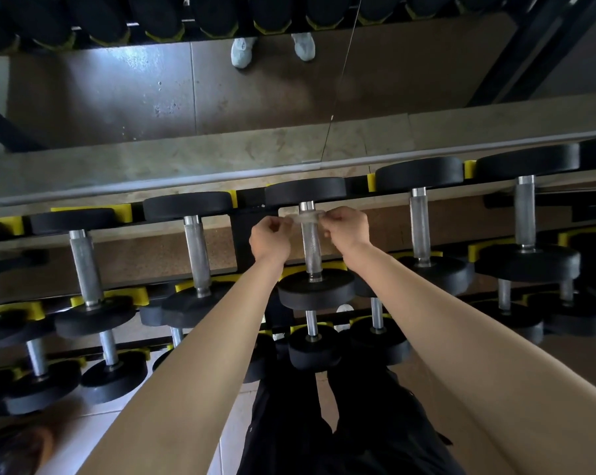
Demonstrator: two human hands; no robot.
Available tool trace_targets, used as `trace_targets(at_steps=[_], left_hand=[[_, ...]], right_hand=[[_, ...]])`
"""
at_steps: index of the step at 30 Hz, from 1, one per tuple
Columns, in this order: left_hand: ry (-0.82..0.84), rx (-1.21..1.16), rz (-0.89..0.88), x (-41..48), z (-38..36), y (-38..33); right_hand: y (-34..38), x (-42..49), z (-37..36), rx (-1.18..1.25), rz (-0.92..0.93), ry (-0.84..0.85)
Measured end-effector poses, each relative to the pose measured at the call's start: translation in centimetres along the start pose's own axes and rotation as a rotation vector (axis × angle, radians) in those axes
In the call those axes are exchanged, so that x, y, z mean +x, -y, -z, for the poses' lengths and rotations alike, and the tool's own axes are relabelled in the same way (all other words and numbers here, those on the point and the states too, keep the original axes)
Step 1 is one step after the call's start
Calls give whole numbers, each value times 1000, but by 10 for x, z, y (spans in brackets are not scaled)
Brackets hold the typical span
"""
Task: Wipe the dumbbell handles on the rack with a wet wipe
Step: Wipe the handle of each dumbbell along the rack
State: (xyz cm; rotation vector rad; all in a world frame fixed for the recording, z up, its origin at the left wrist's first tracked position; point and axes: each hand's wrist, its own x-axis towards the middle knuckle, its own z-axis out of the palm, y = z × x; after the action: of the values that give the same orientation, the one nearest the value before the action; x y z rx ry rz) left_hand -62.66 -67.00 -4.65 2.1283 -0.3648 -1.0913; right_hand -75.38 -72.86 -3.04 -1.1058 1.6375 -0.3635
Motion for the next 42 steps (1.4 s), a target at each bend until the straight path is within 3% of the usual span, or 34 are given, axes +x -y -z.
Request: trace_targets(at_steps=[3, 7, 14, 20, 25, 27, 33, 39, 42], left_hand=[[28, -5, 25, -1, 4, 6], [168, -23, -78, -15, 8, 8], [80, 133, -70, -15, 19, 23], [351, 250, -129, -25, 27, 37], [111, 740, -196, -15, 37, 61], [125, 817, -160, -15, 35, 60], [331, 882, -89, -19, 15, 50], [159, 975, -61, -21, 23, 43], [174, 891, 21, -23, 21, 38]], right_hand=[[-7, -8, 5, -33, 77, 37], [-19, -5, 22, -10, 23, 2], [-18, -17, 20, -89, 38, 189], [-34, -10, 44, -246, 39, 127], [-33, -27, 35, -480, 67, 389], [-35, -27, 32, -522, 49, 411], [-41, -10, 50, -649, -45, 312], [-35, -21, 23, -670, 28, 358], [-38, -18, 29, -667, 26, 356]])
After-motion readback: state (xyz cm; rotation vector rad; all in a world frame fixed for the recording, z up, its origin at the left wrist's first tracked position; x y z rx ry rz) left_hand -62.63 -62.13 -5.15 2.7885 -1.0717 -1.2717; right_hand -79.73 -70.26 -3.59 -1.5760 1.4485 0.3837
